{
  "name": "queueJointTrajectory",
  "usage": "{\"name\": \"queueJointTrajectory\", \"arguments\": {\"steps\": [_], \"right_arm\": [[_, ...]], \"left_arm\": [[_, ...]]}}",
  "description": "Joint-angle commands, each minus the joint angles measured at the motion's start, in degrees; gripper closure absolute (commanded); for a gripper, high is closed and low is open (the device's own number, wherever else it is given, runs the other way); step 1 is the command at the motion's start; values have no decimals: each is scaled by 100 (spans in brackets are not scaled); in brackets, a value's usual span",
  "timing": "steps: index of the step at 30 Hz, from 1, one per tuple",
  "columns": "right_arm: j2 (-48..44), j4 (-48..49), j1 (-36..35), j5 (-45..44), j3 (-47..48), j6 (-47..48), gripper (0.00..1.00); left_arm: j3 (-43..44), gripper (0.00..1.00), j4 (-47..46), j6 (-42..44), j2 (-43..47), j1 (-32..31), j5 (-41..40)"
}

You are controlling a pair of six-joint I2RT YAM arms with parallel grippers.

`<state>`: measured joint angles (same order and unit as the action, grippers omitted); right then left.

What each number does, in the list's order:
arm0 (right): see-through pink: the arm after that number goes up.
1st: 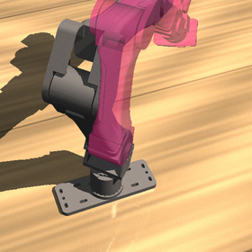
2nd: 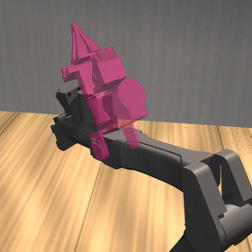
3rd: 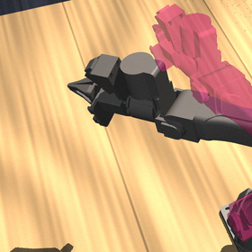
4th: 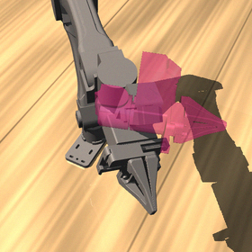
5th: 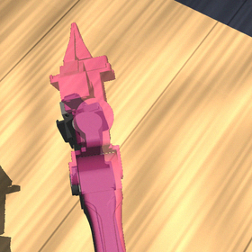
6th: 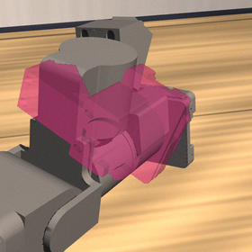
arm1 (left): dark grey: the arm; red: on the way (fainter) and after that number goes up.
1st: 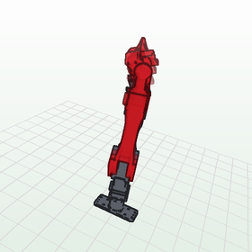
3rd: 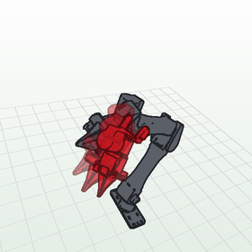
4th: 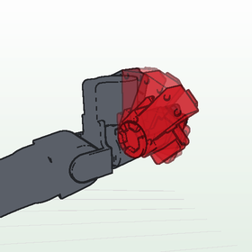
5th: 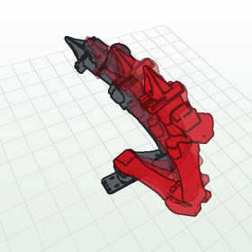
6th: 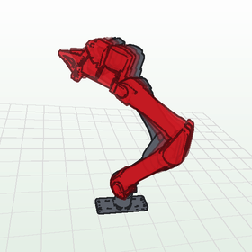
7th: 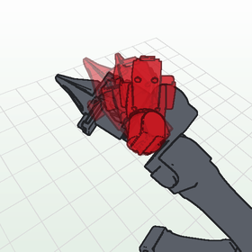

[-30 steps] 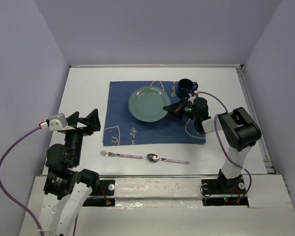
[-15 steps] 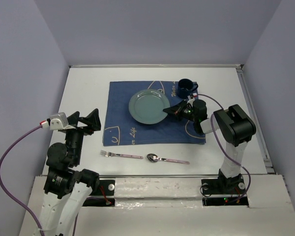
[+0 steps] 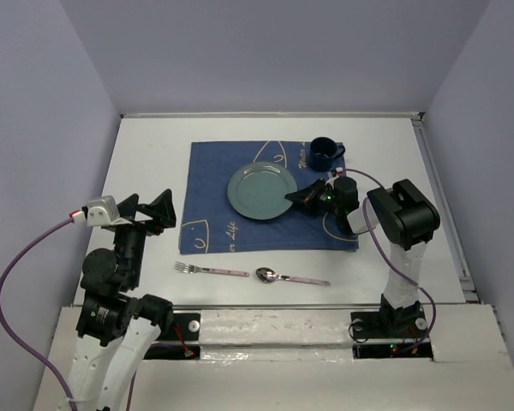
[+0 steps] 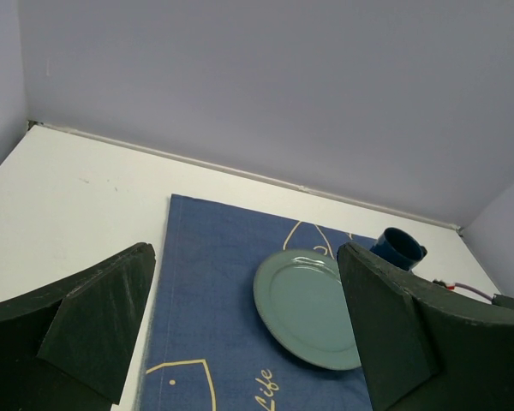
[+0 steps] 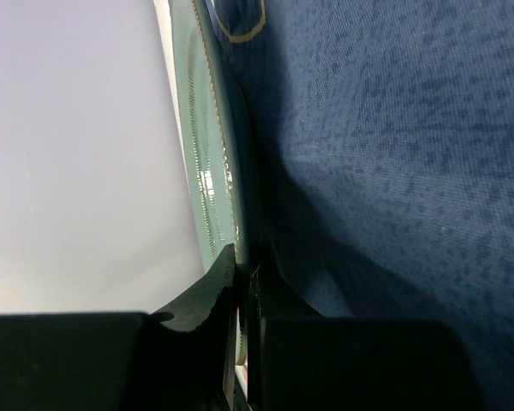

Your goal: Set the dinner table for one person

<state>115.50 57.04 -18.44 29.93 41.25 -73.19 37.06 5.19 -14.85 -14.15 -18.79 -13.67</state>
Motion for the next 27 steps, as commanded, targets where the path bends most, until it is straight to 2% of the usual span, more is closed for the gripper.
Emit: {"name": "queueJointTrajectory", "arguments": {"steps": [1, 18, 19, 20, 22, 23, 25, 27], "right_arm": [[-168, 1020, 24, 57, 84, -20, 100], [-159, 968, 24, -31, -91, 24, 100], [-177, 915, 24, -49, -91, 41, 97], [-221, 767, 24, -75, -83, 102, 88], [-317, 416, 24, -75, -56, 243, 75], [-318, 414, 24, -75, -39, 244, 75], [-432, -15, 24, -145, -30, 445, 66], [-537, -236, 24, -172, 5, 542, 62]], "left_arm": [[-58, 1, -211, 105, -70, -37, -13], [-41, 1, -150, 97, -70, -37, -57], [-41, 1, -141, 97, -70, -37, -57], [-41, 1, -141, 97, -79, -37, -57], [-41, 1, -141, 96, -61, -37, -57], [-41, 1, -150, 88, -61, -29, -57], [-41, 1, -141, 88, -61, -29, -57], [-32, 1, -150, 97, -53, -29, -57]]}}
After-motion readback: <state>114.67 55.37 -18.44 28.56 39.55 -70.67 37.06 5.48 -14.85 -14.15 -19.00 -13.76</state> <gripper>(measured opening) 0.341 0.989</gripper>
